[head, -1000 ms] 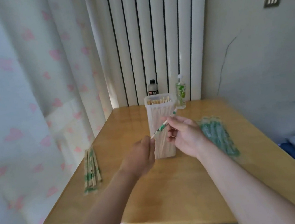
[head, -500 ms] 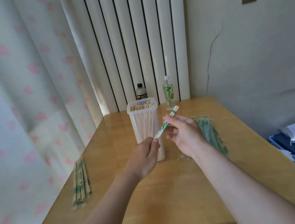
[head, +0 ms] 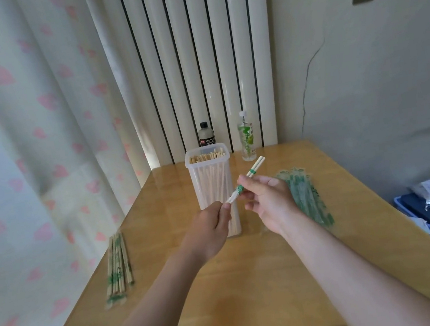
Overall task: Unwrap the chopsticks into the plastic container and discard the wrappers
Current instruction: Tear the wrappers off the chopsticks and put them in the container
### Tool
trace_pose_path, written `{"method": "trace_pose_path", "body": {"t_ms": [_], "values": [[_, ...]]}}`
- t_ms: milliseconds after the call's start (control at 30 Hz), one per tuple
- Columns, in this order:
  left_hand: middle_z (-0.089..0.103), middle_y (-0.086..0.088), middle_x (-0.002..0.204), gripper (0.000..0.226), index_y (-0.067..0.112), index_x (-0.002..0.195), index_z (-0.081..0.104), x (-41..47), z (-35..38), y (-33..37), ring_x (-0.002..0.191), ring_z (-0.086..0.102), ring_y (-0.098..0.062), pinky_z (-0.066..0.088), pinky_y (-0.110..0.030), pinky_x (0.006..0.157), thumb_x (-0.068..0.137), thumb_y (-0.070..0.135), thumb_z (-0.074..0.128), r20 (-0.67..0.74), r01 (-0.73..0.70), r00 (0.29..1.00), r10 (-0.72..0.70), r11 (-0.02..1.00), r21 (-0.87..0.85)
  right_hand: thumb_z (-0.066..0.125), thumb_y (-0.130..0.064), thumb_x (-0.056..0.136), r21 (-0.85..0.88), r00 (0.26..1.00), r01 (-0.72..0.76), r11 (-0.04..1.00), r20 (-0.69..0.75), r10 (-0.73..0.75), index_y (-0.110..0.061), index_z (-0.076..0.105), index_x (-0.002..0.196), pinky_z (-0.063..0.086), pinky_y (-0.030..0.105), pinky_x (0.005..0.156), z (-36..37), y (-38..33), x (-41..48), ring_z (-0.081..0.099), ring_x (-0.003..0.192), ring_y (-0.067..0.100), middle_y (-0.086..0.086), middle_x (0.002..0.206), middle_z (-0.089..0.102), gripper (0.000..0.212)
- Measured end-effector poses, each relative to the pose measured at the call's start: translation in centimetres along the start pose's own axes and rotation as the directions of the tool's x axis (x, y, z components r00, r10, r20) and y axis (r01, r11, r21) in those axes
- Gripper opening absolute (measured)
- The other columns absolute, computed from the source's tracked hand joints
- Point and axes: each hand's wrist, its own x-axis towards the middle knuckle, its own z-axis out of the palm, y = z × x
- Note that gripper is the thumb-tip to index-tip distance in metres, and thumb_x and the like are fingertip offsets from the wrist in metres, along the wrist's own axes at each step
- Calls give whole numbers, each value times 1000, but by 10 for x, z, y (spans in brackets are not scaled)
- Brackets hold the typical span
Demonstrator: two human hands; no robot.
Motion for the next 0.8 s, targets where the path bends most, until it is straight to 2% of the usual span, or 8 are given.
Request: {"method": "trace_pose_path", "body": {"t_ms": [100, 267, 367, 467, 567, 700, 800], "values": [[54, 5, 64, 44, 11, 86, 62, -3, 1, -7, 62, 54, -20, 46, -43, 64, 107, 38, 35, 0, -11, 1000, 11, 999, 31, 78, -12, 87, 19, 995, 18, 1000, -95, -16, -5, 76, 92, 48, 29, 60, -6, -7, 5, 63, 70, 16, 8, 86, 74, 9], [54, 5, 64, 44, 11, 86, 61, -3, 1, -10, 61, 52, -22, 46, -44, 63, 107, 39, 34, 13, 0, 1000, 0, 999, 34, 77, -16, 90, -6, 996, 4, 1000, -92, -5, -3, 76, 96, 48, 29, 57, -5, -3, 3, 61, 66, 15, 5, 80, 71, 15], [56, -2, 65, 51, 9, 82, 58, -5, -2, -18, 64, 54, -26, 46, -47, 64, 105, 46, 31, 20, 14, 1000, -15, 999, 37, 72, -20, 93, 70, 995, 19, 997, -101, -12, -5, 78, 100, 48, 29, 58, -11, -10, 5, 61, 70, 17, 4, 82, 71, 17], [58, -9, 67, 51, 7, 80, 56, -8, -6, -26, 65, 54, -30, 45, -49, 64, 106, 44, 32, 24, 16, 1000, -18, 998, 62, 70, -15, 95, 70, 991, 36, 997, -134, -27, -5, 78, 99, 48, 29, 60, -18, -15, 7, 61, 73, 18, 6, 86, 72, 14], [53, -3, 60, 47, 16, 73, 51, -7, -10, -31, 57, 50, -26, 42, -47, 58, 102, 48, 31, 16, -9, 1000, 7, 991, 131, 69, -14, 96, 102, 979, 58, 993, -201, -36, -4, 76, 101, 52, 31, 63, -23, -18, 8, 66, 74, 20, 7, 85, 73, 13], [48, 4, 56, 38, 26, 68, 39, -7, -20, -53, 51, 44, -19, 34, -38, 51, 105, 35, 41, -74, 82, 995, -67, 971, 225, 66, -12, 98, 205, 953, 103, 973, -302, -37, -3, 69, 102, 60, 35, 73, -35, -25, 11, 70, 80, 26, 12, 87, 70, 10], [50, -1, 55, 36, 20, 69, 44, -8, -32, -61, 49, 46, -23, 38, -39, 49, 104, 31, 42, -200, 202, 966, -166, 964, 175, 66, -8, 99, 259, 923, 142, 955, -383, -33, -3, 66, 98, 61, 34, 69, -44, -28, 11, 72, 83, 29, 15, 90, 69, 5]]}}
